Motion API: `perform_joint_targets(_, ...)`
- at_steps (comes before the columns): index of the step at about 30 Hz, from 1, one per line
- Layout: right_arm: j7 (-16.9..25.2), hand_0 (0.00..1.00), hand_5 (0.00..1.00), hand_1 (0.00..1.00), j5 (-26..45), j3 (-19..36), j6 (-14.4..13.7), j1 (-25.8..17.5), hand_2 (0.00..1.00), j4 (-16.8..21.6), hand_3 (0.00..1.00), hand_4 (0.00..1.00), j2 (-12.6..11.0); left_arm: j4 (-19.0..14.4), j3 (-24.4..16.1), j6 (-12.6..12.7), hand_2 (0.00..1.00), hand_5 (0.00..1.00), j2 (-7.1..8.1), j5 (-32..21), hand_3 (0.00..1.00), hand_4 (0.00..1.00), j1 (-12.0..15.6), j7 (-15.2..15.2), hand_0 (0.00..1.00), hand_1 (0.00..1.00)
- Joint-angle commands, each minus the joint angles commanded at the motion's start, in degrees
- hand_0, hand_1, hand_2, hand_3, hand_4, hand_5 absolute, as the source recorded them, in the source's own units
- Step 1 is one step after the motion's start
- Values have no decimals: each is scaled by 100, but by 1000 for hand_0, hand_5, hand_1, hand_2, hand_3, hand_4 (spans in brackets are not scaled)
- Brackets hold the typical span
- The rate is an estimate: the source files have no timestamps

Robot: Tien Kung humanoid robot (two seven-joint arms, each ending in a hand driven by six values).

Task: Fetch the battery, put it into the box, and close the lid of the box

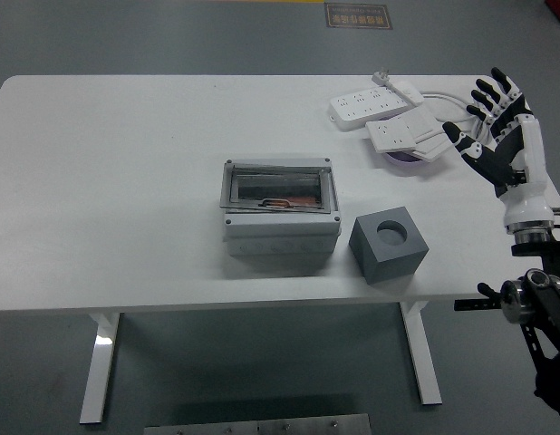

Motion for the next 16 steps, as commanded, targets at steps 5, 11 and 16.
perform_joint_targets(5,-16,739,309,769,-13,-14,-24,-14,794,-29,837,975,-2,0,6,-21,573,2,20,-41,576,537,-21,6,629,691)
perform_joint_targets(11,-27,735,324,766,-12,-35,-40,-42,783,-38,830,972,-24,15,121,-1,573,2,84,-317,578,539,-98,-93,629,692)
perform_joint_targets(16,-33,726,331,760,-12,-60,-42,-46,780,-48,828,970,-31,22,190,16,574,2,133,-486,582,541,-141,-148,630,692)
